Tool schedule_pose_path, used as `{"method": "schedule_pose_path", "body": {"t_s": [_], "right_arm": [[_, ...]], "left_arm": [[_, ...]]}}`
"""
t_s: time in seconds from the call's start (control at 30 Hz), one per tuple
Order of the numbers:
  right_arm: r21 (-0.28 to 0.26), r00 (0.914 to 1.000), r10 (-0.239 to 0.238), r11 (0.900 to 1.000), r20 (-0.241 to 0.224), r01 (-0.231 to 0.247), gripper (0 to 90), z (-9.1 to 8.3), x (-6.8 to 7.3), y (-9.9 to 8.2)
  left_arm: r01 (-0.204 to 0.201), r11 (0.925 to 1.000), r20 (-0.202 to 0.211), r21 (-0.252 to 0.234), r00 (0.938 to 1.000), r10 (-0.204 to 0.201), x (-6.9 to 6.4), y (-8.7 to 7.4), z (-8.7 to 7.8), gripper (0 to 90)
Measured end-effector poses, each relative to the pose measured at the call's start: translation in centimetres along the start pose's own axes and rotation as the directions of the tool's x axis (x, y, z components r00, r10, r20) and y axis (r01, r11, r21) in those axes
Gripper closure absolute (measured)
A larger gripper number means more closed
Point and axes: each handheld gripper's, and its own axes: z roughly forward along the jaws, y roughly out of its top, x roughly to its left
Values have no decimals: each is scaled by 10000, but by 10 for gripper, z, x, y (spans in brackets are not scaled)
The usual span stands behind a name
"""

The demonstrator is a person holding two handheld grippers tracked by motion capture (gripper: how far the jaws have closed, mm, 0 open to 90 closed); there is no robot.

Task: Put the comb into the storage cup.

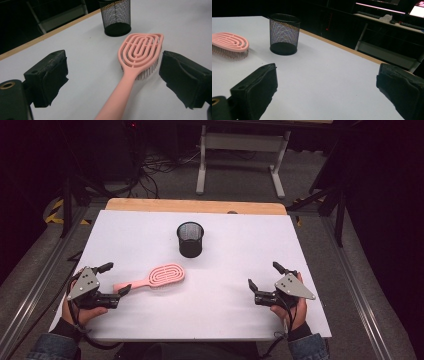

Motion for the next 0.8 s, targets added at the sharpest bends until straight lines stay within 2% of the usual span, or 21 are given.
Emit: {"method": "schedule_pose_path", "body": {"t_s": [0.27, 0.47, 0.5, 0.57, 0.6, 0.63, 0.67, 0.7, 0.73, 0.8], "right_arm": [[20, 10000, -67, 10000, -21, 67, 42, 0, 1, 0], [172, 9997, -223, 9996, -103, 224, 42, 3, 2, -1], [224, 9996, -256, 9994, -129, 259, 42, 4, 2, -2], [318, 9995, -293, 9991, -113, 296, 42, 4, 2, -3], [335, 9995, -304, 9990, -114, 308, 41, 5, 2, -3], [331, 9995, -293, 9990, -152, 298, 42, 5, 2, -3], [355, 9995, -262, 9990, -161, 268, 42, 5, 2, -3], [391, 9995, -259, 9989, -152, 265, 42, 6, 2, -3], [410, 9995, -269, 9988, -173, 276, 42, 6, 2, -3], [469, 9994, -294, 9984, -202, 303, 42, 7, 2, -4]], "left_arm": [[-79, 9996, 204, 279, 9998, 73, 3, 1, 1, 96], [-380, 9953, 485, 889, 9983, 338, 7, 8, 4, 101], [-591, 9906, 676, 1235, 9964, 510, 7, 12, 7, 107], [-696, 9878, 611, 1393, 9962, 615, 6, 14, 9, 111], [-837, 9798, 764, 1816, 9946, 708, 7, 19, 13, 116], [-837, 9798, 764, 1816, 9946, 708, 7, 19, 13, 115], [-900, 9724, 720, 2153, 9945, 761, 8, 23, 16, 116], [-900, 9724, 720, 2153, 9945, 761, 8, 23, 16, 118], [-965, 9674, 937, 2340, 9927, 764, 9, 25, 18, 120], [-1273, 9484, 1031, 2903, 9895, 1013, 9, 30, 23, 129]]}}
